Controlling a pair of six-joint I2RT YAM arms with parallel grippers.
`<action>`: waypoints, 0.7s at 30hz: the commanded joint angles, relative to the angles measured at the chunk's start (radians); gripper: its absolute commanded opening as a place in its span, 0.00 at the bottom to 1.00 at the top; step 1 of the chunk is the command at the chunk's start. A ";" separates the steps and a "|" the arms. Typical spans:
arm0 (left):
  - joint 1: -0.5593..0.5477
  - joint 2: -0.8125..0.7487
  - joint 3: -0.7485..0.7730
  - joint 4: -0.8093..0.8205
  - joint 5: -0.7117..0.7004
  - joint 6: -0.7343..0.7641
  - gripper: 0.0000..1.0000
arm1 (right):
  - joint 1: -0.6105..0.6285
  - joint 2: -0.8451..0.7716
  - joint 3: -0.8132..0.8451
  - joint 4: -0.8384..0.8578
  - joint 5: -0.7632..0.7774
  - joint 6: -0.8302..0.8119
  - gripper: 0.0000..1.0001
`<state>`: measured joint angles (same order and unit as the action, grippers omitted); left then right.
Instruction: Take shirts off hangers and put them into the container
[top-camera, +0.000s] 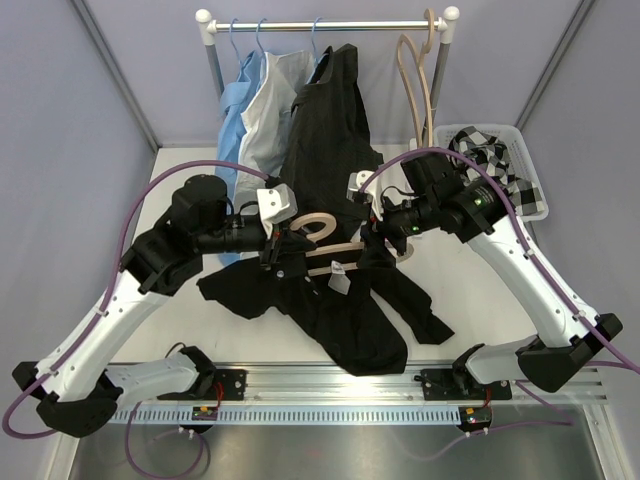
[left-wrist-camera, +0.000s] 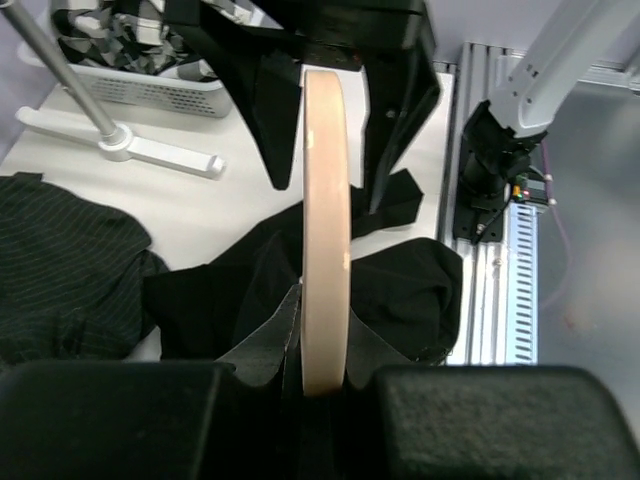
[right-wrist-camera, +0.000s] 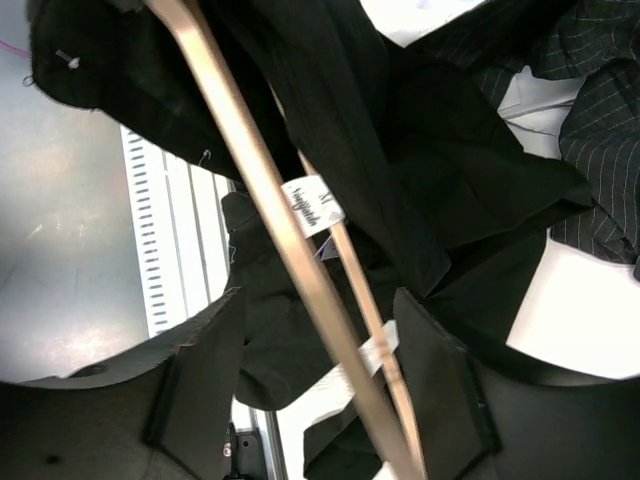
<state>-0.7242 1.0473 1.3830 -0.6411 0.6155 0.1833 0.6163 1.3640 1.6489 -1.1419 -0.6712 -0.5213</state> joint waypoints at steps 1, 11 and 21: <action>0.005 0.002 0.057 0.040 0.095 -0.005 0.00 | 0.013 -0.022 0.008 0.021 0.007 -0.017 0.65; 0.009 0.007 0.065 0.040 0.119 -0.004 0.00 | 0.016 -0.017 0.009 0.030 -0.001 -0.025 0.16; 0.023 0.010 0.053 0.038 0.003 0.008 0.23 | 0.014 -0.092 -0.061 0.056 -0.002 -0.031 0.00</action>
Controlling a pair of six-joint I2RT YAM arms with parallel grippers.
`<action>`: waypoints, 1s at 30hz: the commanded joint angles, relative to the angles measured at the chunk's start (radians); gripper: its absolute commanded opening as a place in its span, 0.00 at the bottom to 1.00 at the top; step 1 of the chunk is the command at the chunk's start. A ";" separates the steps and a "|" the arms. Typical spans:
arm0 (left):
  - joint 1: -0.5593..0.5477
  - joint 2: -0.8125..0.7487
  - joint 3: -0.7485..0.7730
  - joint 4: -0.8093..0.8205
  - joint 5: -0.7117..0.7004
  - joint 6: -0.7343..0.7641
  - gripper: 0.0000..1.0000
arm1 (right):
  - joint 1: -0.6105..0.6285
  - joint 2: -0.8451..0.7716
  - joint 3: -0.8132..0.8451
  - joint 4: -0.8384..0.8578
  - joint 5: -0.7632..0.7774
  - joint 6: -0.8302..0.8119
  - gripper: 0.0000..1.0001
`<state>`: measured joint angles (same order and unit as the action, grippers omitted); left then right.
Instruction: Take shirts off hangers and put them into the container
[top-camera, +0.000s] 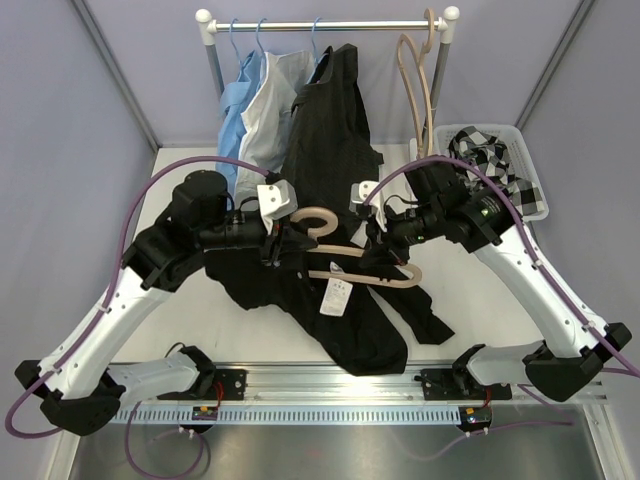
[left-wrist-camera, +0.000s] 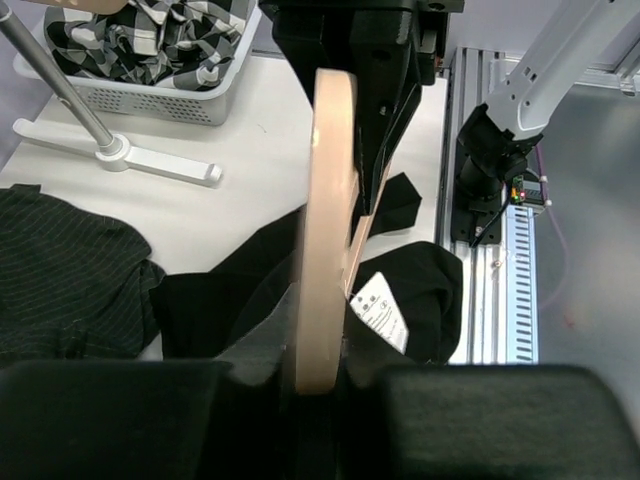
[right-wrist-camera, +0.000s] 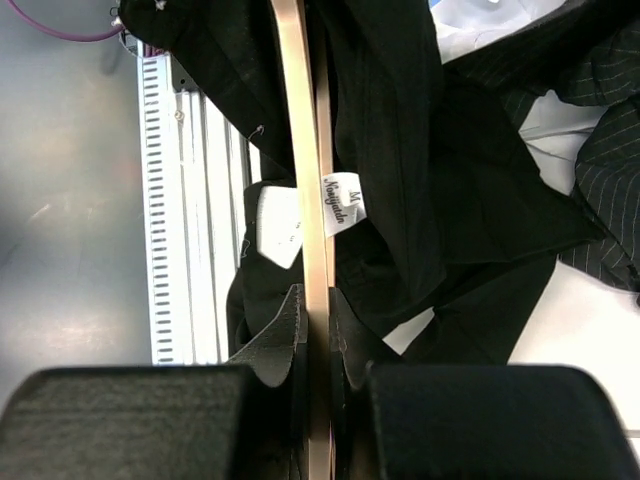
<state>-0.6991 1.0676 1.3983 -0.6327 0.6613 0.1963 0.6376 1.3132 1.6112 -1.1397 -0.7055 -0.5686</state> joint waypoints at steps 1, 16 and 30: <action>0.000 -0.014 0.030 0.031 -0.073 -0.005 0.43 | -0.007 -0.051 -0.036 0.058 0.047 0.022 0.00; 0.000 -0.213 -0.096 0.030 -0.784 -0.257 0.99 | -0.007 -0.157 -0.142 0.133 0.224 0.245 0.00; -0.253 -0.044 -0.019 0.031 -1.020 -0.567 0.99 | -0.007 -0.095 -0.063 0.158 0.278 0.404 0.00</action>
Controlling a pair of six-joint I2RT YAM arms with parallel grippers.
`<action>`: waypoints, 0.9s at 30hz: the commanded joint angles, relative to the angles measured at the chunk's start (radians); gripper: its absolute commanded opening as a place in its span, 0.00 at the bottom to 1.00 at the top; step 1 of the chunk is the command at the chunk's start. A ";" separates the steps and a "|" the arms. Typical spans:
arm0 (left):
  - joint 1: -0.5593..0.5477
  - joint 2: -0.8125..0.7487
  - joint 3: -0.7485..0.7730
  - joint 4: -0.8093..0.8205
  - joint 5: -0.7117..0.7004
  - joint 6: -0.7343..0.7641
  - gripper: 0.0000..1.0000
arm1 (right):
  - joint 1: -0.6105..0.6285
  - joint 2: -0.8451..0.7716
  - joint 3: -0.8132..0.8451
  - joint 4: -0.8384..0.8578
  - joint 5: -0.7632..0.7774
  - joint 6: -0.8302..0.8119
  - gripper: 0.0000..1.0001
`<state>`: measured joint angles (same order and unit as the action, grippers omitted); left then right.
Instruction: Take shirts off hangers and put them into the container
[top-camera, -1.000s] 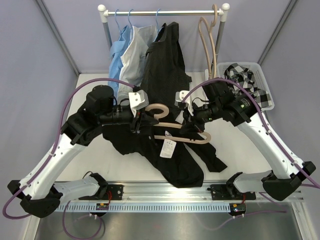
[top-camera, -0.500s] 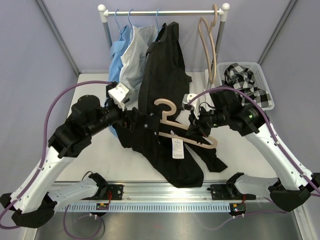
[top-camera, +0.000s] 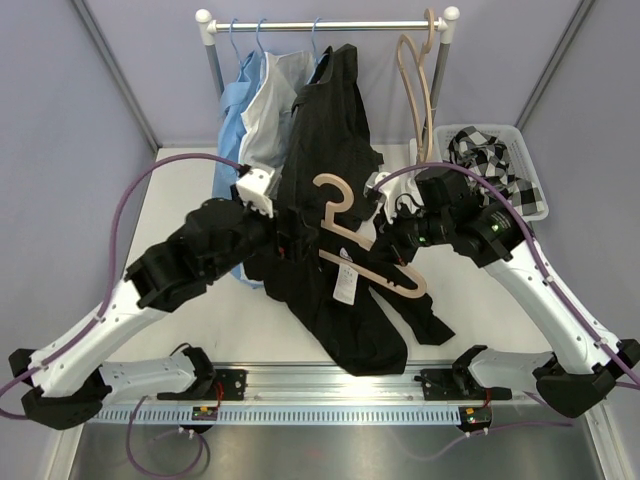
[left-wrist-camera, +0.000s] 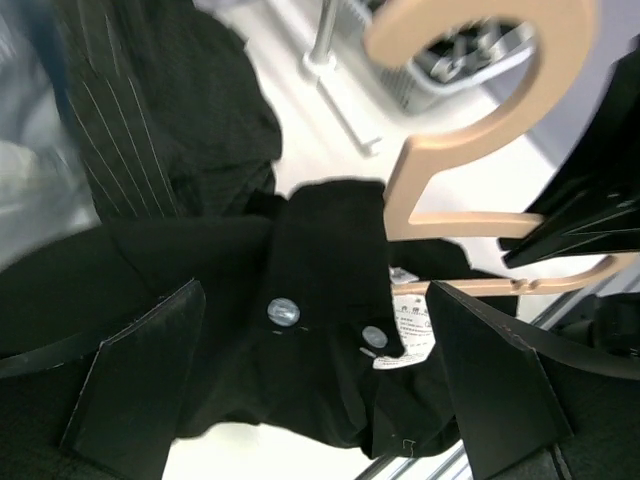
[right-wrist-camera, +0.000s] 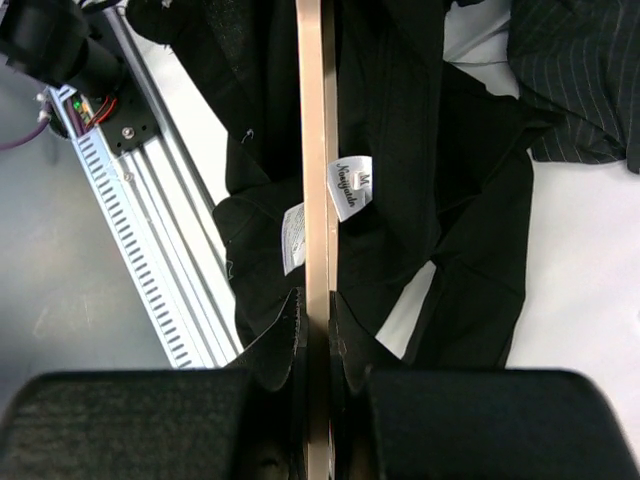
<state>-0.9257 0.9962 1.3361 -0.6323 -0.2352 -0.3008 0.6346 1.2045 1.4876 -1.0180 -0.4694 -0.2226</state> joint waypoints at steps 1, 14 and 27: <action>-0.033 0.031 0.046 0.032 -0.156 -0.073 0.99 | -0.004 0.015 0.060 0.038 0.044 0.063 0.00; -0.090 0.202 0.110 0.031 -0.237 -0.040 0.57 | -0.004 0.024 0.077 0.050 0.031 0.111 0.00; -0.079 0.145 0.051 0.005 -0.456 0.029 0.00 | -0.003 -0.066 0.069 -0.025 0.022 0.059 0.00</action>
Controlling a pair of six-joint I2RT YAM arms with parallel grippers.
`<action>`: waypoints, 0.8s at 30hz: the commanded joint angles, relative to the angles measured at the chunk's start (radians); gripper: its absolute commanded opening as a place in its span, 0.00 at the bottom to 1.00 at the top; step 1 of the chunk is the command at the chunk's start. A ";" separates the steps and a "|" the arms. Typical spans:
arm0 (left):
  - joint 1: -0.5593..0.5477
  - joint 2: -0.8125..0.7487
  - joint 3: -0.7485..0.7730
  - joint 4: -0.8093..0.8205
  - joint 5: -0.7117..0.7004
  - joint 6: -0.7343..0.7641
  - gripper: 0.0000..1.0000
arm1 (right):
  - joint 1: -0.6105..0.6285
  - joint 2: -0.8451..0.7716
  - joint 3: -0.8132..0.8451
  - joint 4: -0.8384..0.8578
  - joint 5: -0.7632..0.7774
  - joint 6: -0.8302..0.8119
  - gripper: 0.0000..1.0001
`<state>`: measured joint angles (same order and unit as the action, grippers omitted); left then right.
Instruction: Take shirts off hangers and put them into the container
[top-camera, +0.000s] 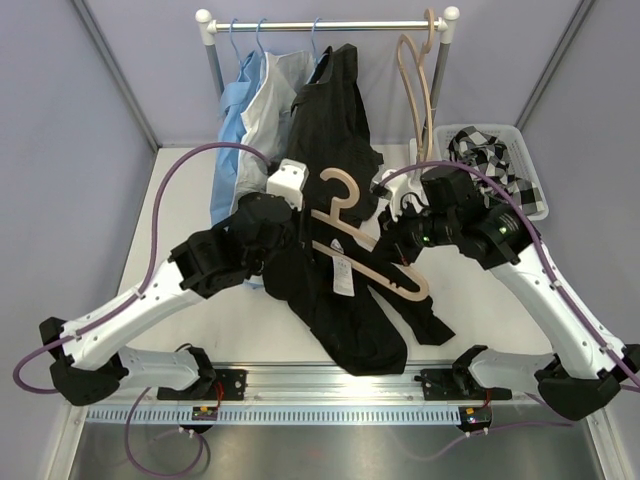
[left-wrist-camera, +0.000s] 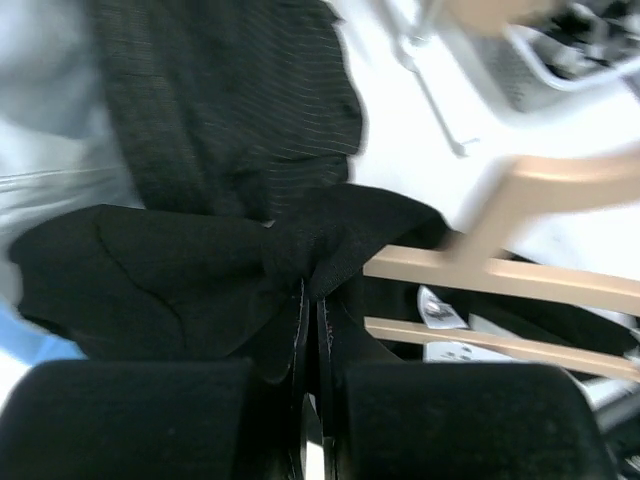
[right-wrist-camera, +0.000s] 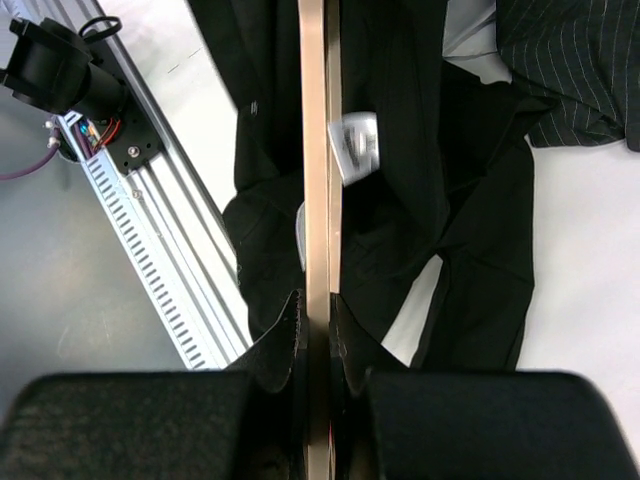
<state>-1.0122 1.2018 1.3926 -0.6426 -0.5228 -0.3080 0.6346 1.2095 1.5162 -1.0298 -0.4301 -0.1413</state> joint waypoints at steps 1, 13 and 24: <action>0.026 -0.068 -0.006 0.002 -0.186 0.043 0.00 | -0.004 -0.099 0.041 -0.027 -0.025 -0.032 0.00; 0.300 -0.225 -0.116 -0.150 -0.169 0.014 0.00 | -0.003 -0.340 0.096 -0.161 0.060 -0.084 0.00; 0.333 -0.295 -0.124 -0.187 -0.007 0.066 0.00 | -0.004 -0.409 0.105 -0.094 0.096 -0.064 0.00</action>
<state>-0.6849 0.9562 1.2667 -0.8421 -0.6209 -0.2695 0.6342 0.8135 1.5906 -1.2137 -0.3904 -0.2352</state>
